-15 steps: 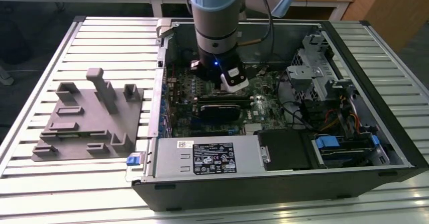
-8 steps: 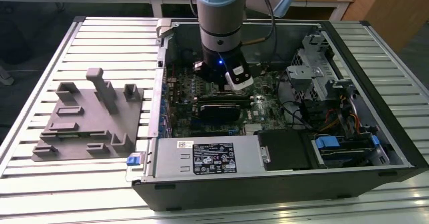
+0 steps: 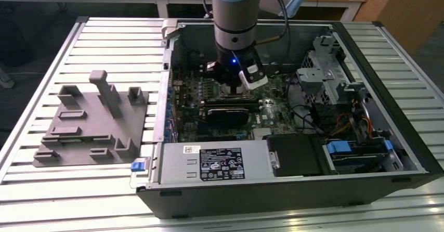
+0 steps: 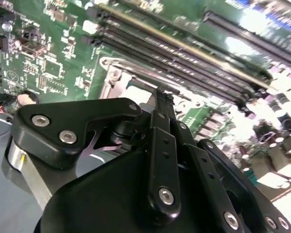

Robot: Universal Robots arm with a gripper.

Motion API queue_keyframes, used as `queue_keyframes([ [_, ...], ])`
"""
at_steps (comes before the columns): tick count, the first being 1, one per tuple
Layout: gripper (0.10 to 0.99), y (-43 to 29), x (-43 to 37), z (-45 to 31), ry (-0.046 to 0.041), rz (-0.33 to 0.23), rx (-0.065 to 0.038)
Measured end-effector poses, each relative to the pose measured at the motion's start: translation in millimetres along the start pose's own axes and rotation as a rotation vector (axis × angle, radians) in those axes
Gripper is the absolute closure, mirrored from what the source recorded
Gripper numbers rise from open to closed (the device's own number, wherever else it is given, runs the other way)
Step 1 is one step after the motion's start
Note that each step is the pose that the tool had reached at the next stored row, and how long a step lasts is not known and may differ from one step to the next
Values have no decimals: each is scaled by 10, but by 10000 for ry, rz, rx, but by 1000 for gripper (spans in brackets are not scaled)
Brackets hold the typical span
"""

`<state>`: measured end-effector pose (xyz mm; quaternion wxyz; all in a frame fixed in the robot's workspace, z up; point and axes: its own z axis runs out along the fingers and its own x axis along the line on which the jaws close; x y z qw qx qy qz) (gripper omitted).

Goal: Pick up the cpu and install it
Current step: 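Install the second cpu locking lever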

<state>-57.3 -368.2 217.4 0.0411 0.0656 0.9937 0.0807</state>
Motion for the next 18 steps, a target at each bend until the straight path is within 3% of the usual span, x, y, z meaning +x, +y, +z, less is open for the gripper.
queue_keyframes([
  [8,980,206,-58,52,-7,-18,204],
  [14,980,262,-103,64,24,-36,494],
  [18,980,272,-122,68,95,-26,531],
])
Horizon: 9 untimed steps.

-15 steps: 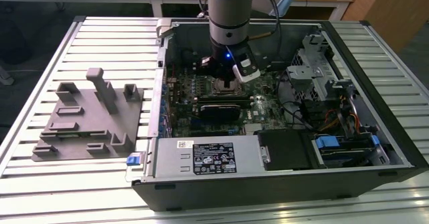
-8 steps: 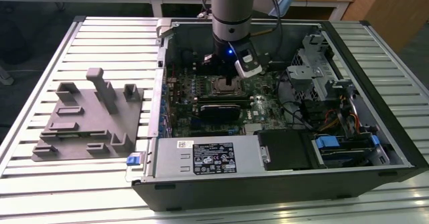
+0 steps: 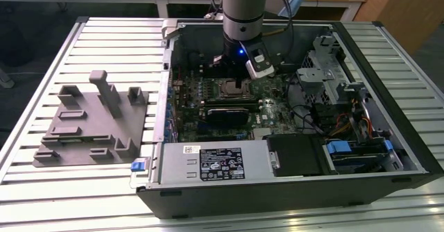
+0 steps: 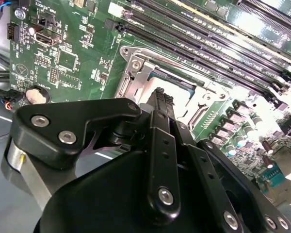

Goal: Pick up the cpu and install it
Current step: 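Install the second cpu locking lever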

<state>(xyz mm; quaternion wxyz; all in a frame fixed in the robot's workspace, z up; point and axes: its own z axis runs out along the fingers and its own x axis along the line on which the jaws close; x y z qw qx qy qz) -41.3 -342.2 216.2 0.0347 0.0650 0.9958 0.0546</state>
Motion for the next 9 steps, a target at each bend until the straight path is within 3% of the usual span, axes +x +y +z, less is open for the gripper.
queue_keyframes([
  [9,980,12,1,12,6,-4,43],
])
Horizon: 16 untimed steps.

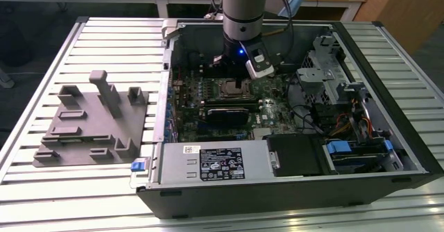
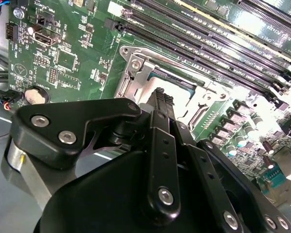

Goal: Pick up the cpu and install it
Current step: 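Install the second cpu locking lever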

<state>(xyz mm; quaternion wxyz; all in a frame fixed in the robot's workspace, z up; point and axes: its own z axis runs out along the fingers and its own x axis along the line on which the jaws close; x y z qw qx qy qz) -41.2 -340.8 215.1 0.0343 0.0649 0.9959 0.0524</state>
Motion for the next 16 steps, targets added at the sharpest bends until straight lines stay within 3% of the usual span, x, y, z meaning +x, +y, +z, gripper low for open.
queue_keyframes([
  [2,980,0,0,1,2,0,3],
  [5,980,1,-3,3,167,16,46],
  [16,980,1,-3,3,206,20,50],
])
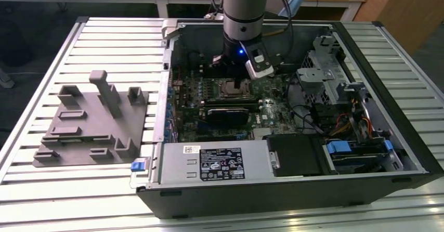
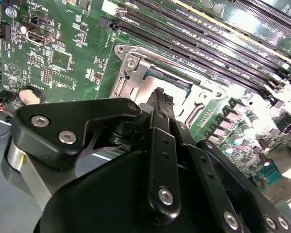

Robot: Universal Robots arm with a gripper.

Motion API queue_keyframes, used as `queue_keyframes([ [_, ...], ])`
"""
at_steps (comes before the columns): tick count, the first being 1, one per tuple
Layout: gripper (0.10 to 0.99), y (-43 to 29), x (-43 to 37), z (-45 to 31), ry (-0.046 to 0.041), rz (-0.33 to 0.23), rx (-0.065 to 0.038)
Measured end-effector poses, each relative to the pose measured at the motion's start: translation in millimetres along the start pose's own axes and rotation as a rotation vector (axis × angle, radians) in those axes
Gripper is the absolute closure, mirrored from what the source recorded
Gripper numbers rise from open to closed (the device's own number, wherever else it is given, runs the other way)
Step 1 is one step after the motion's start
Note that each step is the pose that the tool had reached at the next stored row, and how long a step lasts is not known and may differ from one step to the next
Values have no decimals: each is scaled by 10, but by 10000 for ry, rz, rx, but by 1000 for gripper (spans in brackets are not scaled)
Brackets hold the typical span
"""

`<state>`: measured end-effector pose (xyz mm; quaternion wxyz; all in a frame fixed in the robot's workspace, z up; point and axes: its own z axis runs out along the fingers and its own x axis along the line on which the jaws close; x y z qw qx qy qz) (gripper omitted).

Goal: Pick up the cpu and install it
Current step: 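Install the second cpu locking lever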

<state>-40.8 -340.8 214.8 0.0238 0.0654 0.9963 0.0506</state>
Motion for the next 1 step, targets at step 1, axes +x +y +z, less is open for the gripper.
queue_keyframes([
  [1,980,0,0,0,2,0,0],
])
